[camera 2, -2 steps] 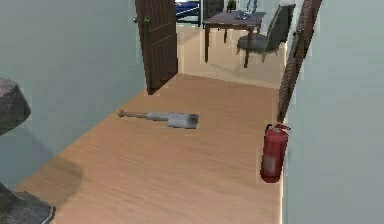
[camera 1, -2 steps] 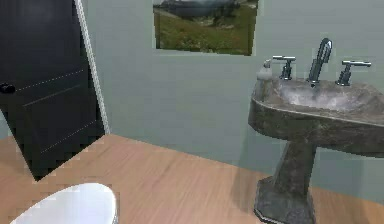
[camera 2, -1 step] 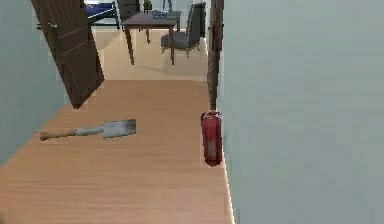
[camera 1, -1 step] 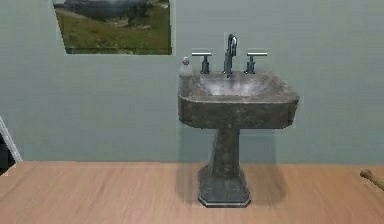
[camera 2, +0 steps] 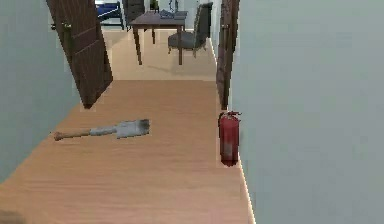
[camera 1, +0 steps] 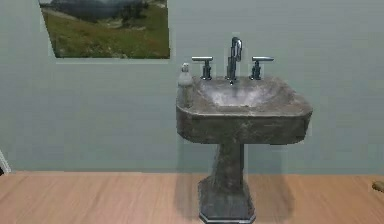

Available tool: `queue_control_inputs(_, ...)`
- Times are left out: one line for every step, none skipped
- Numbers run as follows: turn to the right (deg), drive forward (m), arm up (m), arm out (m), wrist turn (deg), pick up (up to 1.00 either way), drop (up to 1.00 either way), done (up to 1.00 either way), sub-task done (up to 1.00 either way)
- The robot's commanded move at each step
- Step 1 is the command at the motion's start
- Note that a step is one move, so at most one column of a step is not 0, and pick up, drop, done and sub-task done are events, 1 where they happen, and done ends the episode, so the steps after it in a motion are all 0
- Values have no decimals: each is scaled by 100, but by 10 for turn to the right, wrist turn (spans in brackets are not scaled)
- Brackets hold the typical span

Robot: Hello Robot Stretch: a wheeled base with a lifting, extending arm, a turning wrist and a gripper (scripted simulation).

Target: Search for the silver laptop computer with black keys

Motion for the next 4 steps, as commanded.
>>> queue_control_inputs(-240,0,0,0,0,0,0,0,0)
queue_control_inputs(0,30,0,0,0,0,0,0,0)
queue_control_inputs(-270,0,0,0,0,0,0,0,0)
queue_control_inputs(0,55,0,0,0,0,0,0,0)
